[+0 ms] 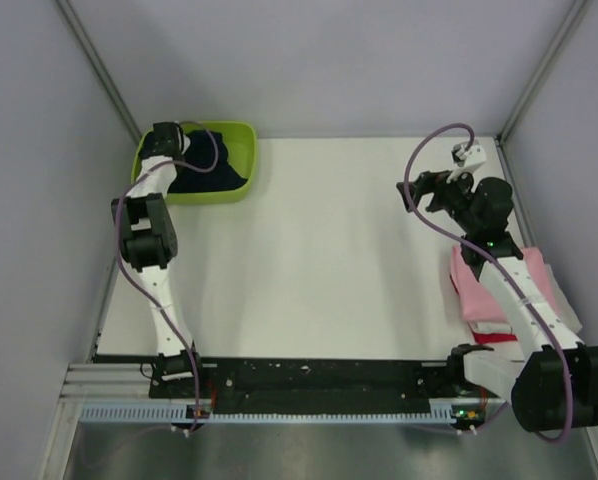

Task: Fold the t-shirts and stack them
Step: Grab crumpled tshirt from bin with the left arm

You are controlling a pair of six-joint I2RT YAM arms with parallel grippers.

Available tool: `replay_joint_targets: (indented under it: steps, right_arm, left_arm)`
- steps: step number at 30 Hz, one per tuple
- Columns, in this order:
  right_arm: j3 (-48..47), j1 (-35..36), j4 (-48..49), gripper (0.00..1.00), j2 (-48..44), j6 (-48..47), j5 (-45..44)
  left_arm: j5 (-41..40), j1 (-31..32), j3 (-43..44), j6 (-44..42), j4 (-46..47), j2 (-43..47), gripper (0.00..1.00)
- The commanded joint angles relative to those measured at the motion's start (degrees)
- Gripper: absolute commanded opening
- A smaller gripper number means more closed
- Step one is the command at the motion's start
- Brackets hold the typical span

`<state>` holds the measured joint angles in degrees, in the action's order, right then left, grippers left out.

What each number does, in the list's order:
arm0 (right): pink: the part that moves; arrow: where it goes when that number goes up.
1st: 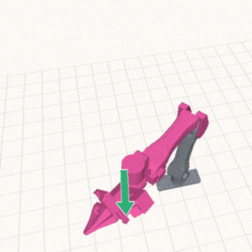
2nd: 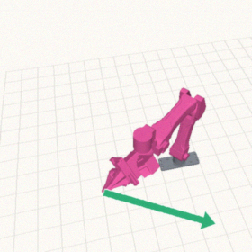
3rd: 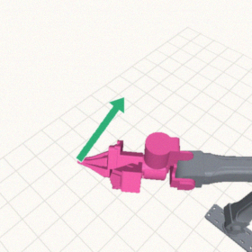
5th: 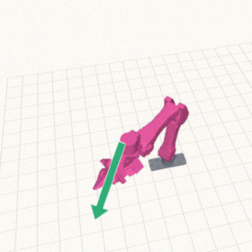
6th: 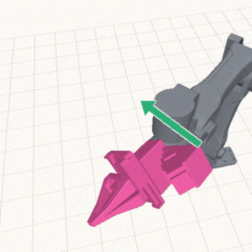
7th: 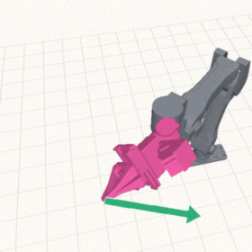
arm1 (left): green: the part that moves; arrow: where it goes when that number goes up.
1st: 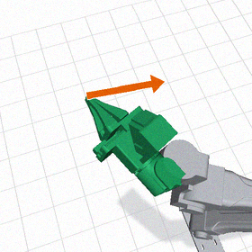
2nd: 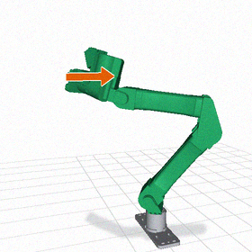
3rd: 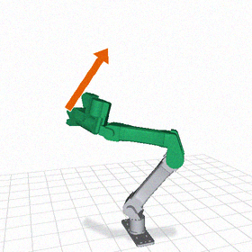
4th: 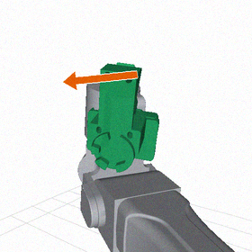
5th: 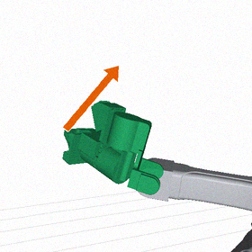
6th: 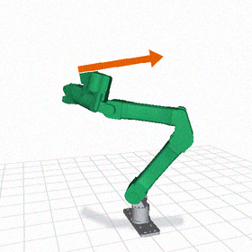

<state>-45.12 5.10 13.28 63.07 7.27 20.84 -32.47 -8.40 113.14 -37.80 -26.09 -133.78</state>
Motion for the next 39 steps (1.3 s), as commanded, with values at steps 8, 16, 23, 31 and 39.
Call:
replay_joint_targets:
  steps: [8, 16, 23, 31, 39]
  right_arm:
    - [-0.5, 0.7, -0.3, 0.99, -7.8, -0.1, -1.6]
    - [-2.2, 1.6, -2.2, 0.99, -9.5, 2.1, -0.6]
    - [-2.4, 2.5, -3.7, 0.99, -8.8, -1.5, 2.5]
    - [-5.9, 3.9, -9.1, 0.99, -6.2, -4.3, 1.4]
    - [-6.5, 4.7, -13.1, 0.99, -7.8, -6.0, -3.5]
  left_arm:
    - [19.0, 1.9, -0.4, 8.2, -1.7, 24.9, 0.00]
    - [28.9, 2.1, -5.4, 7.7, -14.3, 36.1, 0.31]
    - [28.3, -6.4, -5.1, 14.9, -19.1, 28.1, 0.99]
    - [36.2, -10.7, -6.4, 15.5, -17.0, 20.5, 0.99]
    - [42.0, -11.0, -0.3, 16.2, -14.8, 13.0, 0.79]
